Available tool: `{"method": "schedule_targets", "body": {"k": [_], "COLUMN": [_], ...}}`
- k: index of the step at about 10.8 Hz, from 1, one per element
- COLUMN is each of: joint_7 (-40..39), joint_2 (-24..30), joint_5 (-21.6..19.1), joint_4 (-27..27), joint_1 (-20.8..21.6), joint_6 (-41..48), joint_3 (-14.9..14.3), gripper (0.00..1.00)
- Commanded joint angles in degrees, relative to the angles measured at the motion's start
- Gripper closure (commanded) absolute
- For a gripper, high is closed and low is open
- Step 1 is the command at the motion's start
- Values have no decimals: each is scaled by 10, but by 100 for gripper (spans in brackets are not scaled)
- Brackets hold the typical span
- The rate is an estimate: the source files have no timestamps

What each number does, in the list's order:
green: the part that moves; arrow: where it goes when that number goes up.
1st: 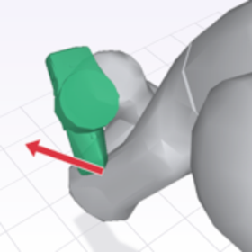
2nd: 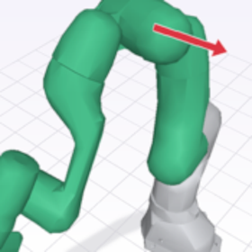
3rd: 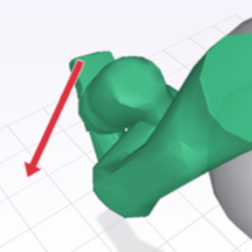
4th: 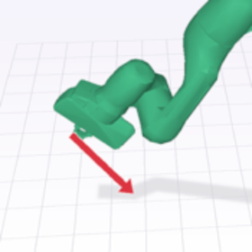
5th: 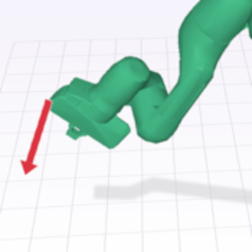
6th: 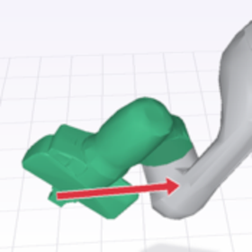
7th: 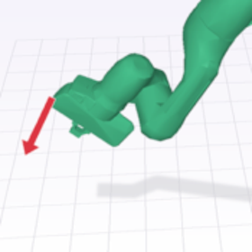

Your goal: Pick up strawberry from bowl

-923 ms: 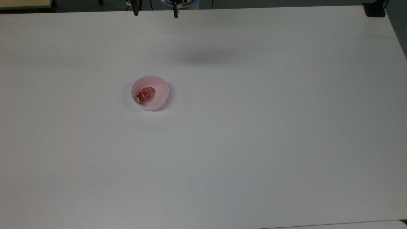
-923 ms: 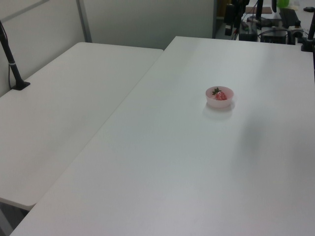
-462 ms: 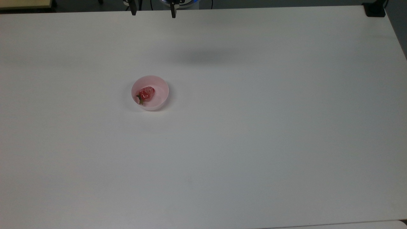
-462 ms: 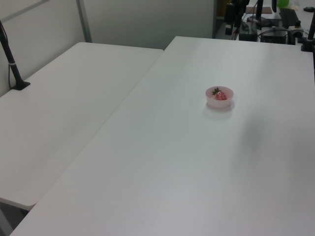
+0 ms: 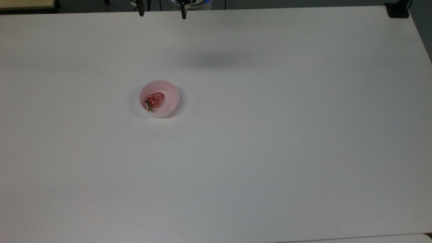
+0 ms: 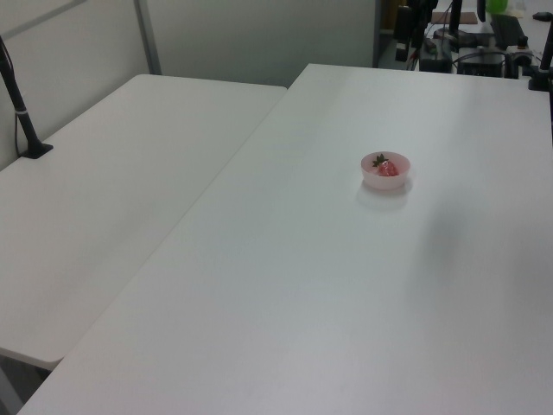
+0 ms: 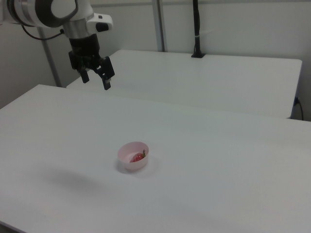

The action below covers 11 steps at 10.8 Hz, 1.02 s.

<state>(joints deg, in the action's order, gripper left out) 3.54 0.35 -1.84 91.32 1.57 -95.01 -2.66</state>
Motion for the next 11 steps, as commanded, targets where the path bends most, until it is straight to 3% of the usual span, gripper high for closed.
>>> {"method": "schedule_targets", "body": {"k": [1, 3, 5, 6, 8, 9, 11], "joint_7": [-104, -154, -194, -205, -194, -178, -130], "joint_2": [5, 0, -31, -53, -86, -92, -95], "joint_5": [10, 12, 58, 58, 50, 20, 4], "joint_4": [4, 14, 39, 40, 48, 57, 99], "joint_1": [-3, -24, -37, -57, -82, -94, -95], "joint_6": [23, 26, 7, -6, -63, -93, -143], "joint_3": [-3, -5, -5, -6, -6, -7, -8], "gripper": [0, 0, 0, 0, 2, 5, 14]}}
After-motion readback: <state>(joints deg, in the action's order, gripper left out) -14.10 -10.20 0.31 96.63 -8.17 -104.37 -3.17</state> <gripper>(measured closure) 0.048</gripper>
